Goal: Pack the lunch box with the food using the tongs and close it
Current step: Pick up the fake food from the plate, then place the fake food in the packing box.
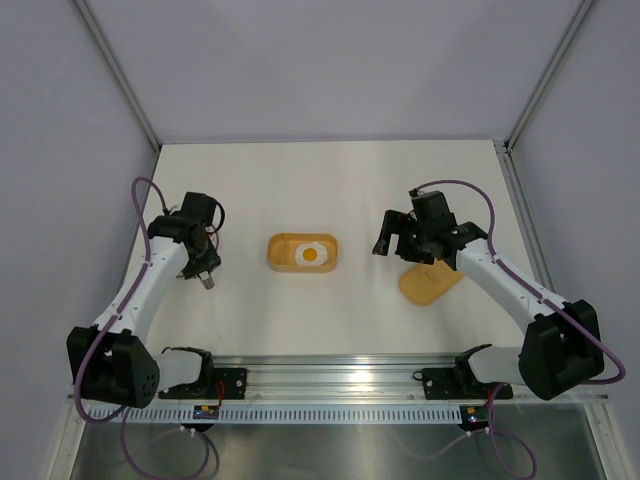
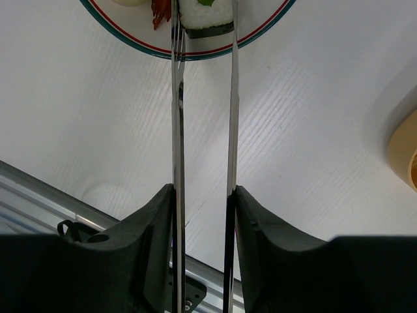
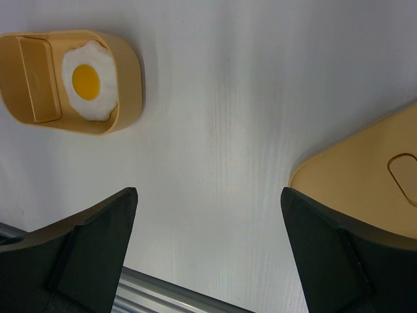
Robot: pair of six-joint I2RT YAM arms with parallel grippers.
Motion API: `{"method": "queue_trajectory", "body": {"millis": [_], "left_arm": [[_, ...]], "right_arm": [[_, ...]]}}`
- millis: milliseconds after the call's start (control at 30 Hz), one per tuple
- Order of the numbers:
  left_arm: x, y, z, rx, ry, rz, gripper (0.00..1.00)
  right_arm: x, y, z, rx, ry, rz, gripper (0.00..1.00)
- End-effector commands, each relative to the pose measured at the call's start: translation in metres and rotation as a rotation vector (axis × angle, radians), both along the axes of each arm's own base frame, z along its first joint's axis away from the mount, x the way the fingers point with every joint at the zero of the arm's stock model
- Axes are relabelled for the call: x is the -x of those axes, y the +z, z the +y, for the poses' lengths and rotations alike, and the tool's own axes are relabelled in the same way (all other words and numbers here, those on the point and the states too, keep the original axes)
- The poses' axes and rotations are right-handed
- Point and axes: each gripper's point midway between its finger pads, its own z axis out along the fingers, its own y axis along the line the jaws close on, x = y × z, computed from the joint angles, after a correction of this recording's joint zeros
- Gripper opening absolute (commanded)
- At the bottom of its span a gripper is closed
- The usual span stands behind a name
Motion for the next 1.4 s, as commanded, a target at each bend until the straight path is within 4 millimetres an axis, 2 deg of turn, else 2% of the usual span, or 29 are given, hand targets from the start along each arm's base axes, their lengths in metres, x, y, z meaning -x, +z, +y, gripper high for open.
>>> {"method": "queue_trajectory", "body": {"millis": [0, 300, 400, 433, 533, 567, 633, 933, 1200, 1367], "left_arm": [[-0.007, 0.041, 0.005, -0.010, 0.007, -0.118, 0.19], [-0.003, 0.082, -0.001, -0.005, -0.084, -0.167, 0.12], [-0.004, 0.089, -0.016, 0.010, -0.157, -0.179, 0.11], [-0.005, 0.094, -0.030, 0.014, -0.206, -0.191, 0.11], [-0.008, 0.095, -0.050, -0.001, -0.267, -0.178, 0.10], [-0.009, 0.098, -0.066, -0.001, -0.322, -0.189, 0.10], [-0.009, 0.096, -0.090, 0.007, -0.392, -0.178, 0.10], [-0.011, 0.083, -0.173, 0.106, -0.589, -0.198, 0.09], [-0.023, 0.072, -0.220, 0.177, -0.635, -0.232, 0.09], [-0.029, 0.056, -0.229, 0.184, -0.623, -0.222, 0.09]], "right_arm": [[-0.006, 0.014, 0.003, -0.023, 0.015, -0.052, 0.99], [-0.009, 0.017, 0.009, -0.049, 0.023, -0.048, 1.00], [-0.010, 0.019, 0.007, -0.035, 0.020, -0.055, 0.99], [-0.011, 0.020, 0.006, -0.033, 0.018, -0.057, 1.00], [-0.011, 0.022, 0.003, -0.018, 0.012, -0.062, 0.99], [-0.010, 0.021, 0.002, -0.015, 0.007, -0.062, 0.99], [-0.008, 0.021, 0.000, -0.008, 0.001, -0.059, 0.99], [0.002, 0.018, -0.008, 0.001, -0.029, -0.049, 1.00], [0.008, 0.017, -0.013, 0.009, -0.043, -0.043, 1.00], [0.009, 0.016, -0.013, 0.013, -0.044, -0.042, 1.00]]}}
